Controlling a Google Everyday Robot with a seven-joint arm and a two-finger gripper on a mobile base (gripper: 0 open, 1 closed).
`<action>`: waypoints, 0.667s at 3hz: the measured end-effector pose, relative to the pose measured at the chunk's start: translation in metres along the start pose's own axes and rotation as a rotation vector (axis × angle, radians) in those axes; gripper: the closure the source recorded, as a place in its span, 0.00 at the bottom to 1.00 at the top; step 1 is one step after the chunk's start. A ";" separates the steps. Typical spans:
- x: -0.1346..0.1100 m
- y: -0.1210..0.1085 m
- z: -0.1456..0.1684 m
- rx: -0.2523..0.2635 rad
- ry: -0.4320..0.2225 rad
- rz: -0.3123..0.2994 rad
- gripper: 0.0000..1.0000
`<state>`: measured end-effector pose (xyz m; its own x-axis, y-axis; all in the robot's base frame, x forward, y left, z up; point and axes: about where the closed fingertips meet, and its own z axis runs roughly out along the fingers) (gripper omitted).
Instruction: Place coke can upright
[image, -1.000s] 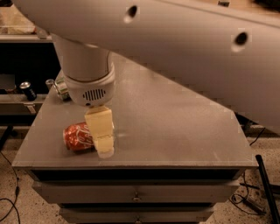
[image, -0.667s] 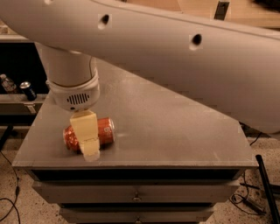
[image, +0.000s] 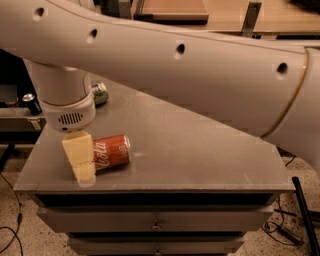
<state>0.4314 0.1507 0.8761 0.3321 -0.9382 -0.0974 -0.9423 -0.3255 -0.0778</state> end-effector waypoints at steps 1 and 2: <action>0.000 -0.009 0.011 -0.009 0.021 0.012 0.00; 0.010 -0.017 0.019 -0.021 0.043 0.031 0.00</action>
Offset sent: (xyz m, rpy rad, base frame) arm 0.0332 -0.0124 -0.0304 -0.0909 0.0283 -0.0553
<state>0.4516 0.1490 0.8573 0.3015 -0.9518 -0.0565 -0.9528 -0.2986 -0.0548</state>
